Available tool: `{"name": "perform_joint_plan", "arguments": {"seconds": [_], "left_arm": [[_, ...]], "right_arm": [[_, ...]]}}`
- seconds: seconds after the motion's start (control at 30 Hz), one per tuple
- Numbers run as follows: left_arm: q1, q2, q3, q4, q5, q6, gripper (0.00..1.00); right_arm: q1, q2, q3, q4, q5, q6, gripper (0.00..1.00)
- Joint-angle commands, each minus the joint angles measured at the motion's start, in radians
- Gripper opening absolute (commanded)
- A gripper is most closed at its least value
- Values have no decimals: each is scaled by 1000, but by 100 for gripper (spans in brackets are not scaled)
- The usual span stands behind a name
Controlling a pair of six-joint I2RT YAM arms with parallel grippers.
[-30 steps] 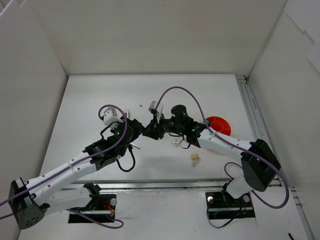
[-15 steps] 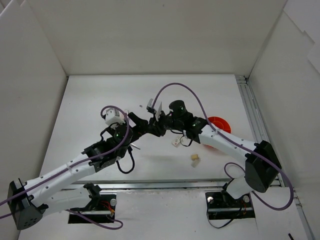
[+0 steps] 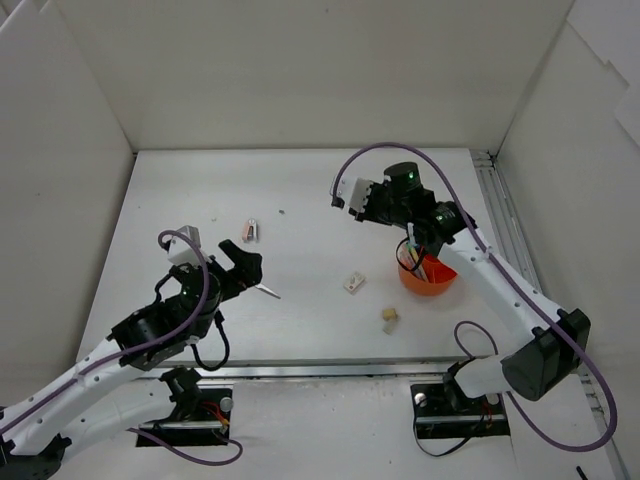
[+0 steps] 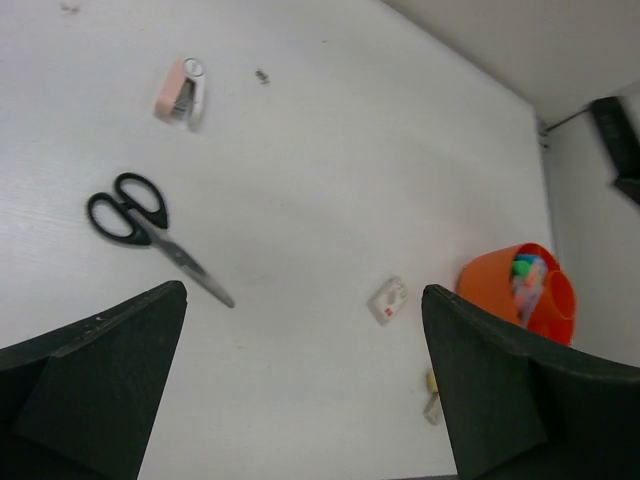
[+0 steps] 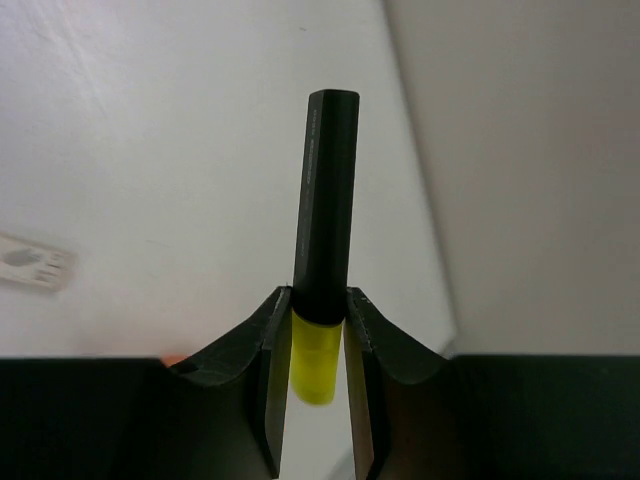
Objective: Sort the stationery into containers
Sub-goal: Pick up the pen from the center of the board, then place the pen in the storage box.
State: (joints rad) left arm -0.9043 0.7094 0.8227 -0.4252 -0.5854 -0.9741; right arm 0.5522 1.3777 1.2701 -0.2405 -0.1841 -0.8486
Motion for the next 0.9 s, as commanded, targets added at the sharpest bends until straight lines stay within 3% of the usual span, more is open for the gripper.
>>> {"name": "perform_joint_plan", "arguments": {"seconds": [0.0, 0.07, 0.2, 0.3, 0.43, 0.57, 0.7, 0.87], "left_arm": [[-5, 42, 35, -159, -123, -37, 99], [-5, 76, 58, -229, -165, -100, 99], [-5, 128, 75, -233, -191, -86, 100], [30, 162, 69, -187, -127, -48, 100], [229, 215, 53, -83, 106, 37, 100], [332, 246, 24, 12, 261, 95, 100], [418, 304, 16, 71, 416, 141, 100], [466, 357, 23, 117, 505, 167, 100]], "right_arm": [[-2, -1, 168, -147, 260, -291, 0], [0, 41, 213, -241, 358, -363, 0], [5, 182, 236, -276, 755, -521, 0], [-14, 263, 233, -283, 911, -579, 0], [-69, 282, 233, -292, 940, -664, 0], [-100, 270, 226, -315, 960, -769, 0], [-120, 271, 221, -371, 997, -825, 0], [-114, 262, 232, -577, 940, -811, 0]]}}
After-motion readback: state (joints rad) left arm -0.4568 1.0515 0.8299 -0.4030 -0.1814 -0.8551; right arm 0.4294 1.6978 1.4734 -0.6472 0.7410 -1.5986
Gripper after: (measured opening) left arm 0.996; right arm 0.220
